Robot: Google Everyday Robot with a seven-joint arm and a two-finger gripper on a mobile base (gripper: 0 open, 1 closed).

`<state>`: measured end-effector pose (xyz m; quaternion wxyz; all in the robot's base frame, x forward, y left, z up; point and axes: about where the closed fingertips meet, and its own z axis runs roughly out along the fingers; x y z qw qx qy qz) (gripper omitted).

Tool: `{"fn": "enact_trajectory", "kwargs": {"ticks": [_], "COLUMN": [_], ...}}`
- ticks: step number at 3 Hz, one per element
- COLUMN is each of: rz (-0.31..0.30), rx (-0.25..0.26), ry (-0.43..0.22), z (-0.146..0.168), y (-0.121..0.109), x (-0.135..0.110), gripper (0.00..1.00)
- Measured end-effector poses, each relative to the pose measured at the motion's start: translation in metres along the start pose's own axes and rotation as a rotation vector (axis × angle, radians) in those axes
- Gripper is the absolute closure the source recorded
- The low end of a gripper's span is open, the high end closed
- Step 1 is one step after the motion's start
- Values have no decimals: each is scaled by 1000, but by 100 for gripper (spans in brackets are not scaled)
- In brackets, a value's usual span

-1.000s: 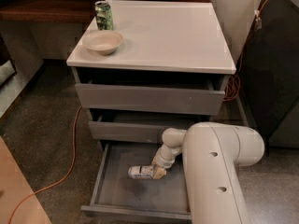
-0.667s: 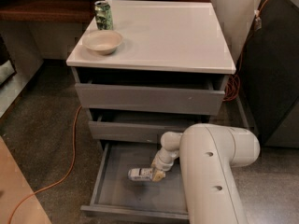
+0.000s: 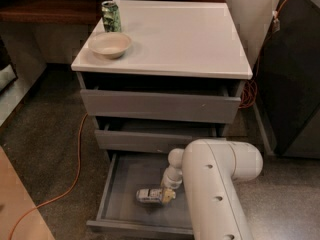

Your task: Place blue plastic bottle into bottom drawer

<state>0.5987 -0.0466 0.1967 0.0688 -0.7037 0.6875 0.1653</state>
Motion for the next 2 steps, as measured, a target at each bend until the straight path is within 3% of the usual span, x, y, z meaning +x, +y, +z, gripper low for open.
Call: {"fn": "enact_trajectory", "kwargs": {"ticks": [1,2], "rz": [7,7], "rx": [-16,-16], "ry": [8,8], "z": [16,16], "y": [3,3], "x": [6,6], "gripper": [0,0]}}
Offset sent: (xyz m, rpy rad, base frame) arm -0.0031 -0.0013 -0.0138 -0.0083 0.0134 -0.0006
